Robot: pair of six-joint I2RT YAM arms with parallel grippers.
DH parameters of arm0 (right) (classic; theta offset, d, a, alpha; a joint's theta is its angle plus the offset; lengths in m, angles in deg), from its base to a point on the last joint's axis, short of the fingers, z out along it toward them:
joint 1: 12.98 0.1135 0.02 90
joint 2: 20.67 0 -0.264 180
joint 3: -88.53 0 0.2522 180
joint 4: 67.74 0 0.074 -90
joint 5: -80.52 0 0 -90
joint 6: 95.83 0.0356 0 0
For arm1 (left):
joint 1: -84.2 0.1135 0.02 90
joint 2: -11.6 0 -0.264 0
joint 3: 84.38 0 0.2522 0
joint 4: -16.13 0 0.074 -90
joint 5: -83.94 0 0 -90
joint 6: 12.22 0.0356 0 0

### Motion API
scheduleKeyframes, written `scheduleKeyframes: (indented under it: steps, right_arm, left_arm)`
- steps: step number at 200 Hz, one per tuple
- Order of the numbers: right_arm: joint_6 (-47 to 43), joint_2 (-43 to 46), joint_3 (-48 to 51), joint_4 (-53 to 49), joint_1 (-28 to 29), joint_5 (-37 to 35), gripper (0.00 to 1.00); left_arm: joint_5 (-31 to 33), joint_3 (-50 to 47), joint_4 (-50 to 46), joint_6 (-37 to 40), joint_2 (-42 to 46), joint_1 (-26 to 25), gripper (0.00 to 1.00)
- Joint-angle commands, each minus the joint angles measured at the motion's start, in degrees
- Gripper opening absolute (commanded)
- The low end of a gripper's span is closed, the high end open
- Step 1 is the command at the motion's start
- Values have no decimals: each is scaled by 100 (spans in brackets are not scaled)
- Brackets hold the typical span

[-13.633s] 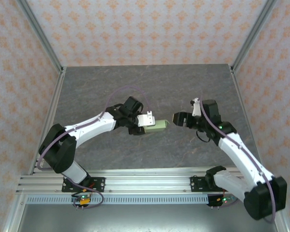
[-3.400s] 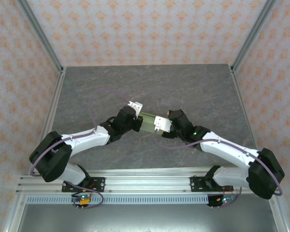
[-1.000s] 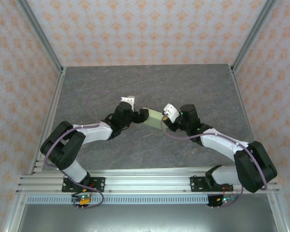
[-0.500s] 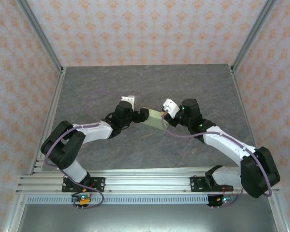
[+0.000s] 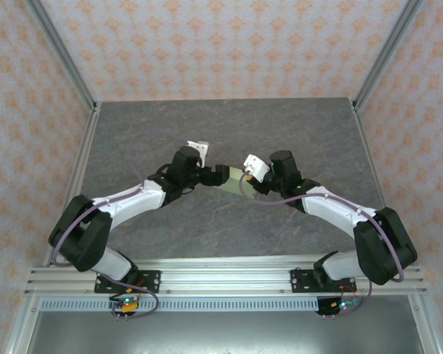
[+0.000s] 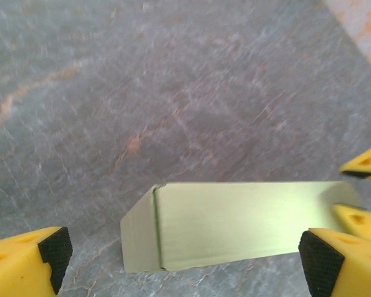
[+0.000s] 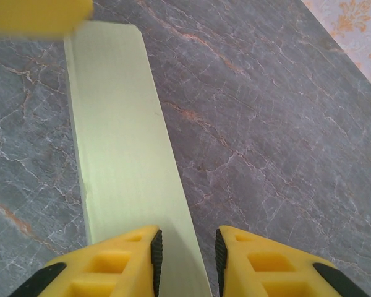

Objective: Fold the paper box

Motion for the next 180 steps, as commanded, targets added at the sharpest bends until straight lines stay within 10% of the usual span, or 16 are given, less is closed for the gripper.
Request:
scheduleKeyframes:
  steps: [1,116,180]
  right_arm:
    - [-187,-239,84,-742,6,-342,31]
    - [18,-28,-54,-959,8,-111,33]
    - [419,320,-459,-917,11,1237,69]
  left_arm:
    - [101,274,-438,367,355,-5,98]
    - [700,-162,32,275,-1084,173,97]
    - [559,-314,70,191,-779,172,97]
